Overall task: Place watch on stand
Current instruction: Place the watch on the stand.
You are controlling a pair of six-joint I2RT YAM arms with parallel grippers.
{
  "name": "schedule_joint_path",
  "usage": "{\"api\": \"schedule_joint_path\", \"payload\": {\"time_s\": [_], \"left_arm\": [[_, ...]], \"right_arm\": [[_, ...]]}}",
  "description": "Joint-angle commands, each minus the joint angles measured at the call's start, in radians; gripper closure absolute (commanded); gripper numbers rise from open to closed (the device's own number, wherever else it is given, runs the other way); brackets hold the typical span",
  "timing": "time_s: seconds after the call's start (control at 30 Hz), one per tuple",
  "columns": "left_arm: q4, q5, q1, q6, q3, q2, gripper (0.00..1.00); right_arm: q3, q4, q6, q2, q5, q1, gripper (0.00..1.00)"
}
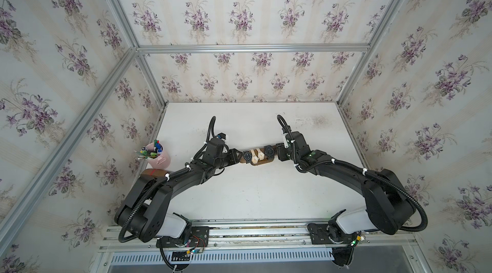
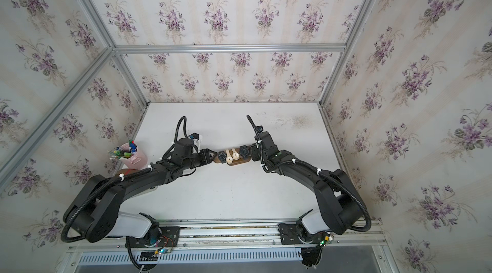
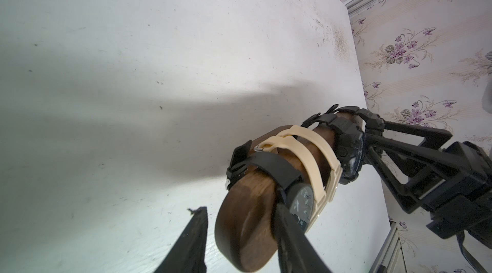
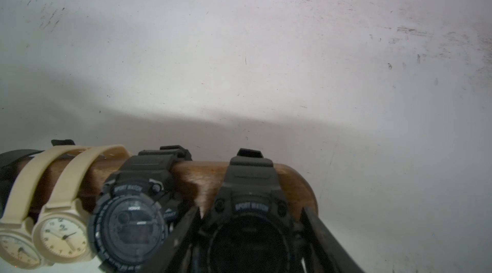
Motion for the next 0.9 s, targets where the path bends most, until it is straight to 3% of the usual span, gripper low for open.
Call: {"api": "schedule_joint_path", "payload": {"time_s": [0.0,0.37,0.43,0.47,0.57,0.6,0.87], "left_arm": [[-0.009,-0.011,0.001,0.013,0.009,-0.004,0.56],[-0.066,-0.031,0.002,0.026,0.012,-0.067,0.54],[-0.124,-0.057,0.003,0.041,0.018,-0.103,0.47],[-0.165,-0.075,0.002,0.051,0.018,-0.133,0.38],[-0.303,-0.222,0.004,0.093,0.019,-0.235,0.20],[-0.346,-0.271,0.006,0.112,0.019,-0.272,0.03],[-0.474,-0.651,0.007,0.236,0.004,-0.419,0.00]], "right_arm": [[0.003,0.018,-0.004,-0.013,0.005,0.001,0.37],[0.003,-0.009,0.014,-0.082,0.001,-0.001,0.39],[0.003,-0.026,0.019,-0.124,0.015,0.000,0.39],[0.000,-0.031,0.019,-0.152,0.026,0.000,0.38],[-0.016,-0.044,0.020,-0.228,0.060,-0.019,0.35],[-0.023,-0.043,0.020,-0.253,0.068,-0.025,0.34],[-0.081,0.055,0.092,-0.324,0.183,-0.180,0.14]]}}
